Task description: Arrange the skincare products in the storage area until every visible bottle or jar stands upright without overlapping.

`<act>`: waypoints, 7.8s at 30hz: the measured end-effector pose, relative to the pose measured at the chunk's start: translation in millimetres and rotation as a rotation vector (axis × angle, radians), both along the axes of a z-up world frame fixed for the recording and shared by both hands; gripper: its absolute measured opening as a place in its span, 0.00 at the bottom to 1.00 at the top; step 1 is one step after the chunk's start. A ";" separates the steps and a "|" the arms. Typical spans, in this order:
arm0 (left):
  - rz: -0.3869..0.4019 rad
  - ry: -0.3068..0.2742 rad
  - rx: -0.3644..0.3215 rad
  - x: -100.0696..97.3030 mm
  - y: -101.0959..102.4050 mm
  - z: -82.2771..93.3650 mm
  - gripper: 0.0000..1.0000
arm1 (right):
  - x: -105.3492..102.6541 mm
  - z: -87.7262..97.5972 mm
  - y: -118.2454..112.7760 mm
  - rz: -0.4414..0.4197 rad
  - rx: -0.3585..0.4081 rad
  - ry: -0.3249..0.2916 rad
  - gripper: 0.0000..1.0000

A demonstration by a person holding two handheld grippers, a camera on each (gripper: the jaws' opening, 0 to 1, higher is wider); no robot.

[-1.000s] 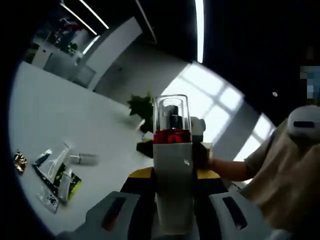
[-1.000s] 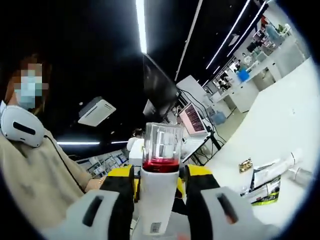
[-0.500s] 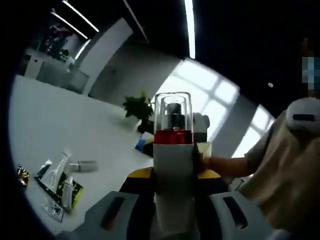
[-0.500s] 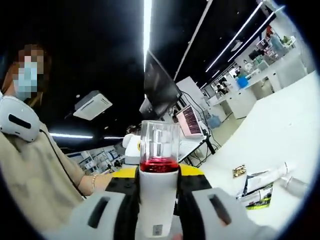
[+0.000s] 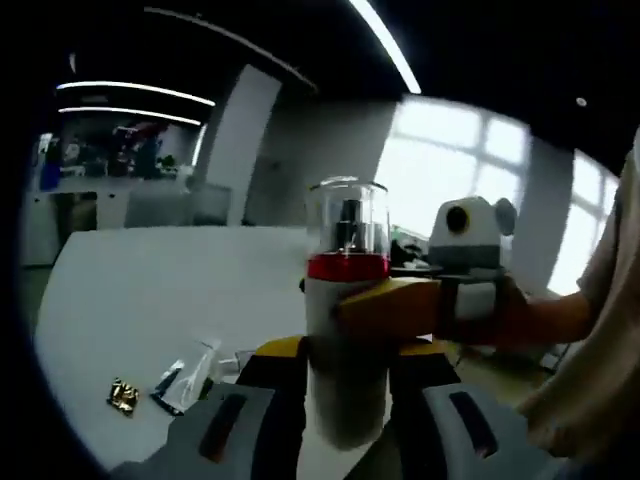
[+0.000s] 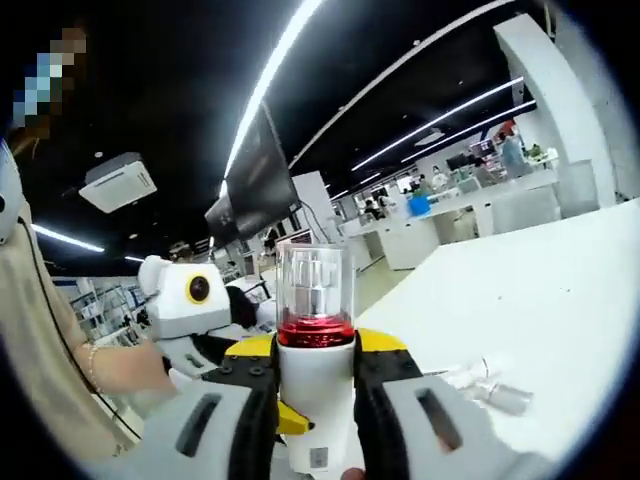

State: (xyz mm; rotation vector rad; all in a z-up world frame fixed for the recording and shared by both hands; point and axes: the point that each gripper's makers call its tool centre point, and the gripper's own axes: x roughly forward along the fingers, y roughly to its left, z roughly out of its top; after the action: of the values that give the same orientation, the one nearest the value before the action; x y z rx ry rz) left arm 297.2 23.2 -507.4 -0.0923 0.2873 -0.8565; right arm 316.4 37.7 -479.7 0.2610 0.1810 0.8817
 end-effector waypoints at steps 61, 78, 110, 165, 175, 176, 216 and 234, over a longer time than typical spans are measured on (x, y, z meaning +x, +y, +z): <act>-0.517 0.029 -0.257 -11.7 -33.7 45.0 0.27 | -21.1 48.4 -21.4 0.305 0.073 -0.121 0.26; 0.057 -0.206 0.128 36.2 -42.6 18.4 0.26 | 21.8 26.6 -48.4 -0.290 -0.114 -0.154 0.26; -0.645 -0.102 0.049 -27.4 -78.9 -29.2 0.24 | -42.0 -11.8 -53.6 0.369 -0.278 -0.271 0.30; -0.674 0.057 0.353 0.4 -89.7 -202.8 0.24 | -10.6 -188.1 -73.2 0.278 -0.539 -0.019 0.30; -0.649 0.048 0.324 3.7 -91.9 -210.5 0.25 | -7.9 -192.6 -75.9 0.242 -0.556 -0.029 0.31; -0.643 0.047 0.323 6.0 -92.8 -211.2 0.25 | -5.7 -192.1 -76.6 0.233 -0.560 -0.041 0.31; -0.613 0.053 0.337 113.1 -141.3 -218.1 0.25 | 100.2 -197.2 -132.4 0.201 -0.527 -0.043 0.31; -0.568 0.100 0.443 129.5 -127.6 -247.9 0.13 | 119.9 -202.5 -143.7 0.209 -0.524 -0.034 0.31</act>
State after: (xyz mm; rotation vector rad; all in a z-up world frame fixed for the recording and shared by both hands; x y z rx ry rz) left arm 426.7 -104.3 -755.3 0.3772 0.6076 -1.3310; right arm 436.3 -106.0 -682.2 -0.2659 0.4035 1.0110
